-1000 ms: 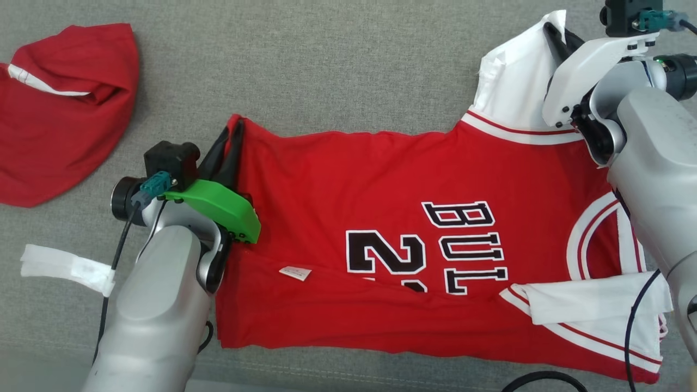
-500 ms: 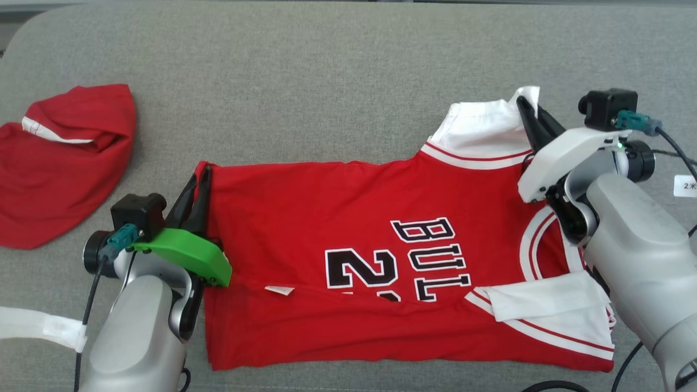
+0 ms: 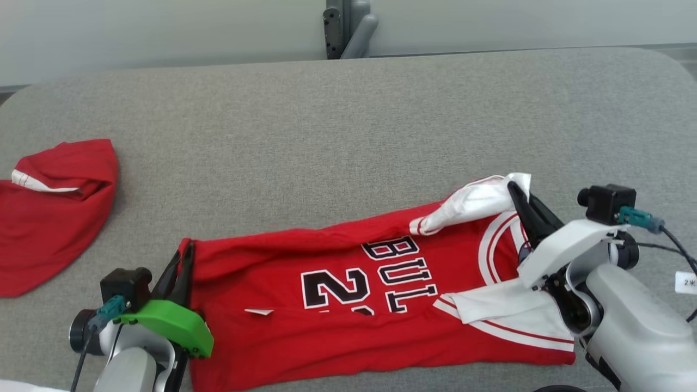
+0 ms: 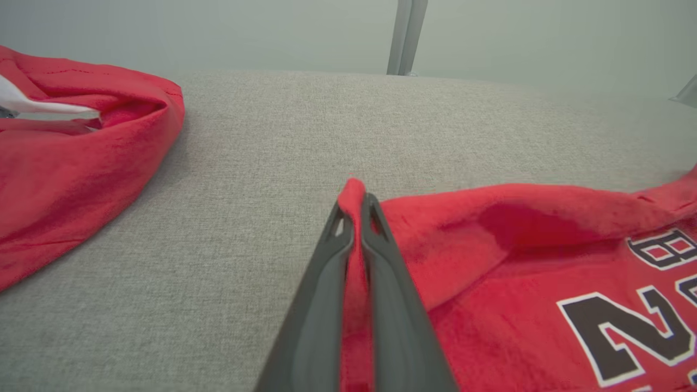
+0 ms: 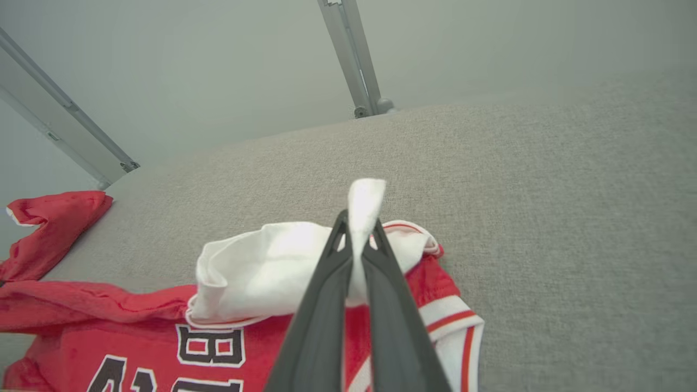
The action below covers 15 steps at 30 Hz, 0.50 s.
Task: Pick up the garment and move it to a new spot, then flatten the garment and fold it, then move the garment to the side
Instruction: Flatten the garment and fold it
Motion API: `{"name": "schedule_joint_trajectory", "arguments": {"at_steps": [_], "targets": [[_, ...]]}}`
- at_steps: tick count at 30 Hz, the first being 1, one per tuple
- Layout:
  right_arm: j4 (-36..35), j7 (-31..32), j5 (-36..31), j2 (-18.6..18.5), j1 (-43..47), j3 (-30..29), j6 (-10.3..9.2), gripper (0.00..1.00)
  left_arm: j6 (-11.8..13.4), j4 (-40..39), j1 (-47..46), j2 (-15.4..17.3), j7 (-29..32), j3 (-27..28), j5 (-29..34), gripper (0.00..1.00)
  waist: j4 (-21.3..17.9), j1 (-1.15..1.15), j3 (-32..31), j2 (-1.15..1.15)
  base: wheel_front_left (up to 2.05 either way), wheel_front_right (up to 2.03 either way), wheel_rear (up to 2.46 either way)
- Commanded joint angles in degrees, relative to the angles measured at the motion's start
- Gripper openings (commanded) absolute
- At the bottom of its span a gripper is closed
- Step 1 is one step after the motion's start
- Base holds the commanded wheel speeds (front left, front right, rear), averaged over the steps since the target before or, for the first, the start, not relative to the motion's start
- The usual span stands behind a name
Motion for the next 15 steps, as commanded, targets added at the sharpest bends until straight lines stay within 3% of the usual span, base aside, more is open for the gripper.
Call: {"name": "schedule_joint_trajectory", "arguments": {"at_steps": [1,15], "targets": [[-0.53,-0.17,0.5,-0.14,1.4,-0.03,-0.09,0.0,0.17,0.23,1.39,0.66,0.0,0.29,0.29,0.0,-1.44,0.0,-1.44,0.0,0.0,0.0,0.0],[-7.32,-0.18,0.72,2.7,14.23,-4.16,-0.09,0.0,0.17,-0.05,10.93,-0.43,0.0,3.43,0.62,0.0,-3.42,0.0,-4.6,0.0,0.0,0.0,0.0]]}}
